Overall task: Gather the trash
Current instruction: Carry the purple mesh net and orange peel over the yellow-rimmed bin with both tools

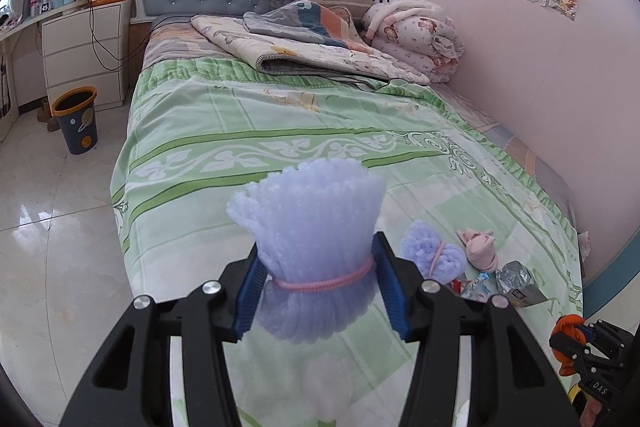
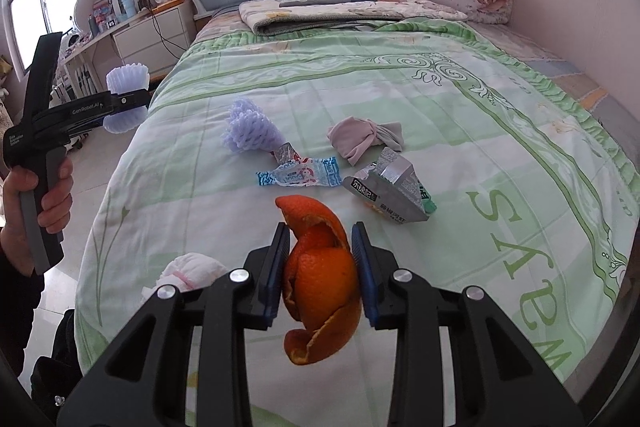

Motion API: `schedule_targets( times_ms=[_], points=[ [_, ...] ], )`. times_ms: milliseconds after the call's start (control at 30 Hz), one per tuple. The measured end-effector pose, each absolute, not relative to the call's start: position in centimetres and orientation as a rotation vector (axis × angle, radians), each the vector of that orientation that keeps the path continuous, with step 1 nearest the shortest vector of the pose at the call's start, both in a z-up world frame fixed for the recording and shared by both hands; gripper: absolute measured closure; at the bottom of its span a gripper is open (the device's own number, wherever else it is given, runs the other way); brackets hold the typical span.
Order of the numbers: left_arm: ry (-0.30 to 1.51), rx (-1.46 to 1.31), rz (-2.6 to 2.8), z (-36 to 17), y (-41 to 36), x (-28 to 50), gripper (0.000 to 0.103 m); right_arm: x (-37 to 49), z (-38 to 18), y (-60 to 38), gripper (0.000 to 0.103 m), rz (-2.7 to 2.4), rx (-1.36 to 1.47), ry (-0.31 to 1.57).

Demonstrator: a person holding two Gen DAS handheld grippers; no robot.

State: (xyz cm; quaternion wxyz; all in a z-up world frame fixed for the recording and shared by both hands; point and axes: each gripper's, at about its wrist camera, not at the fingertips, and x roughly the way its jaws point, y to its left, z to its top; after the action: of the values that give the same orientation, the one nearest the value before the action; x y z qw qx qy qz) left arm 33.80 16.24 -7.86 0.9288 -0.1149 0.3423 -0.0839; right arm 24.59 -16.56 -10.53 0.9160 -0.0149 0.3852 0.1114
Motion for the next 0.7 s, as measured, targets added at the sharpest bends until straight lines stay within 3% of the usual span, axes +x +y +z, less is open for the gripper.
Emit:
schedule_targets(
  times_ms=[700],
  points=[
    [0.651, -0.166, -0.292, -4.3, 11.1, 25.1, 0.054, 17.6, -5.5, -18.7, 0.072, 0.222, -0.001, 0.710]
  ],
)
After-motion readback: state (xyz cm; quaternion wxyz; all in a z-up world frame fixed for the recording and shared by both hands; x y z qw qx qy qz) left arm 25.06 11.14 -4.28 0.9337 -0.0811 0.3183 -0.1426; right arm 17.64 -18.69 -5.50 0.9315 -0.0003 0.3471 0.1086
